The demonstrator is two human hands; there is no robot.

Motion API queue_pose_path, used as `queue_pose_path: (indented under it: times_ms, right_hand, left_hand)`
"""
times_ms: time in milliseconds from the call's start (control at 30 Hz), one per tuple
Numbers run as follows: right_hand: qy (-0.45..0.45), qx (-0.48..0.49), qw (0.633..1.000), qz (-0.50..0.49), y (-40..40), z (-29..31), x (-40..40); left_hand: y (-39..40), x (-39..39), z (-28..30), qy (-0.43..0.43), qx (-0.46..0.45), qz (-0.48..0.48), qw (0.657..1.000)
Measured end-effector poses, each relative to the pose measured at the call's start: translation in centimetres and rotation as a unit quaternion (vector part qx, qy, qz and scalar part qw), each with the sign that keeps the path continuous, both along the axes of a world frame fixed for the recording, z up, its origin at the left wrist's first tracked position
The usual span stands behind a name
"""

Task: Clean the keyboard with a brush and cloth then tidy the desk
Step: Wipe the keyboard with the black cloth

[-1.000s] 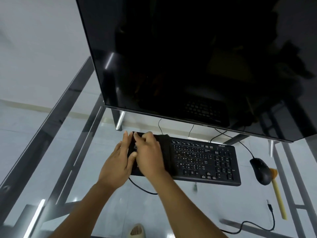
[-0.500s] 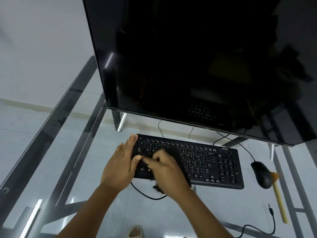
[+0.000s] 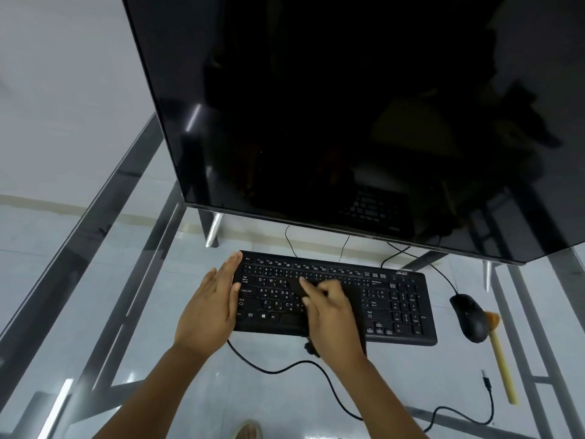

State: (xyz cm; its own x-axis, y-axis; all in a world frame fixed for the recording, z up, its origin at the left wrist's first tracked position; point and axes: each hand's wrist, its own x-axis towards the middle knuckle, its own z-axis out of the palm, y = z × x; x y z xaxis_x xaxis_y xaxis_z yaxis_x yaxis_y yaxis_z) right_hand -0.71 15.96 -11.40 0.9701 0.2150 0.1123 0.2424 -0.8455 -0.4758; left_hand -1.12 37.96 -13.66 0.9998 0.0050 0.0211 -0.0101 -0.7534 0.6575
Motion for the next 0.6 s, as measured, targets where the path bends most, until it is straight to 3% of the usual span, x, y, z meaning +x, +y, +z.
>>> queue_pose_path:
  times_ms: [100,167,233,300,367,433,500,600]
  right_hand:
    - [0.033,0.007,0.998,0.045,-0.9,0.8,-0.3]
    - [0.023,0.04,0.997,-0.068,-2.3,1.5,0.6]
    - [0.042,-0.024,0.986,-0.157,-4.0,1.6,1.0]
    - [0.09,-0.089,0.982,-0.141,-4.4,1.7,0.3]
    - [0.08,-0.061,0.987,-0.123,-4.2,1.9,-0.7]
    - [0.056,-0.029,0.993,-0.099,-4.5,3.1,-1.1]
    - [0.088,0.038,0.993,-0.075,-5.2,5.2,-1.3]
    - [0.13,0.139,0.978,-0.082,-8.1,9.0,-2.1]
  left_hand:
    - [0.0,-0.2,0.0,0.004,0.002,-0.002,1.0]
    - [-0.1,-0.1,0.3,0.012,0.0,-0.008,1.0]
    - [-0.2,-0.1,0.4,0.016,-0.001,-0.01,1.0]
    - [-0.2,-0.1,0.7,0.021,0.027,-0.01,0.999]
    - [-0.7,0.0,1.1,0.01,0.094,-0.009,0.995]
    - [-2.5,0.2,2.6,-0.024,0.099,-0.022,0.995]
    - [-5.5,0.5,4.7,-0.031,0.01,-0.042,0.999]
    - [-11.9,1.0,7.9,0.096,-0.198,-0.081,0.972]
